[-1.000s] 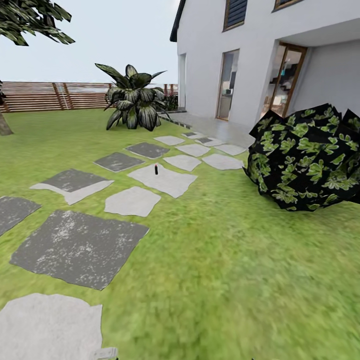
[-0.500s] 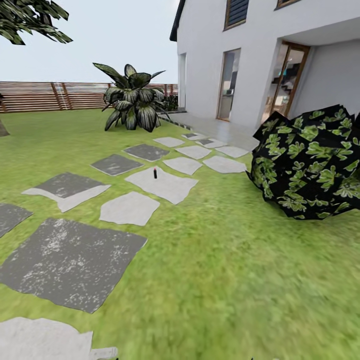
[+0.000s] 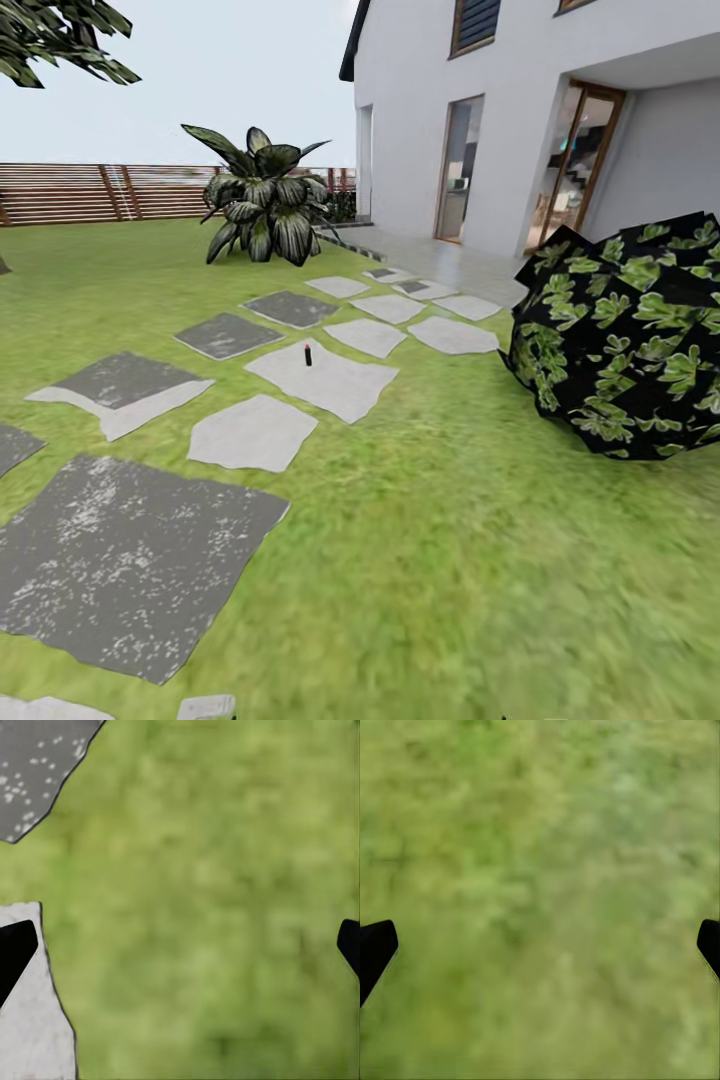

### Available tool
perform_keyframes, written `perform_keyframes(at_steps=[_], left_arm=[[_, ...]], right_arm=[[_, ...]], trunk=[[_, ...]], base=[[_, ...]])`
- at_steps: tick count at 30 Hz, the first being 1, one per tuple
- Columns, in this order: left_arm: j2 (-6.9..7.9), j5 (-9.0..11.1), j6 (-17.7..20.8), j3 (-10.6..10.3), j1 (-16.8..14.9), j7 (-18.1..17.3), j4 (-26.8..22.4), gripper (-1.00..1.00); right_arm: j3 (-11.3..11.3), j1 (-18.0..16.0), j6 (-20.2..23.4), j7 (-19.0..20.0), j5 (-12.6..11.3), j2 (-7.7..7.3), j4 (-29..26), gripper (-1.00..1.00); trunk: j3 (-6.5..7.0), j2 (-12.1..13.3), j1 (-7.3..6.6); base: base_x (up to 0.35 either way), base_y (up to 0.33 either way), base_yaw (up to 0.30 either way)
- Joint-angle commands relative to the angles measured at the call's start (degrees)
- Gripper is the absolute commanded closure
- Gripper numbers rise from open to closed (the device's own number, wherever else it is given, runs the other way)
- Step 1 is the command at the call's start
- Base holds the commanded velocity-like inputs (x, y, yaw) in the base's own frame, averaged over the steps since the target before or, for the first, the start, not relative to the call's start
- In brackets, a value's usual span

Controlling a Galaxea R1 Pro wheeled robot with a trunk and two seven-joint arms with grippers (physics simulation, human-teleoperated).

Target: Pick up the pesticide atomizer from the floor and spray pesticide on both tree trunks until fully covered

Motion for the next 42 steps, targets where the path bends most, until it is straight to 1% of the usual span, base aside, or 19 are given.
perform_keyframes(at_steps=[1, 42], left_arm=[[0.0, 0.0, 0.0, 0.0, 0.0, 0.0, 0.0, -1.0], [0.05, 0.0, 0.0, 0.0, 0.0, 0.0, 0.0, -1.0]], right_arm=[[0.0, 0.0, 0.0, 0.0, 0.0, 0.0, 0.0, -1.0], [0.0, 0.0, 0.0, 0.1, 0.0, 0.08, 0.0, -1.0]], trunk=[[0.0, 0.0, 0.0], [0.0, 0.0, 0.0]], base=[[0.341, 0.0, 0.0], [0.341, 0.0, 0.0]])
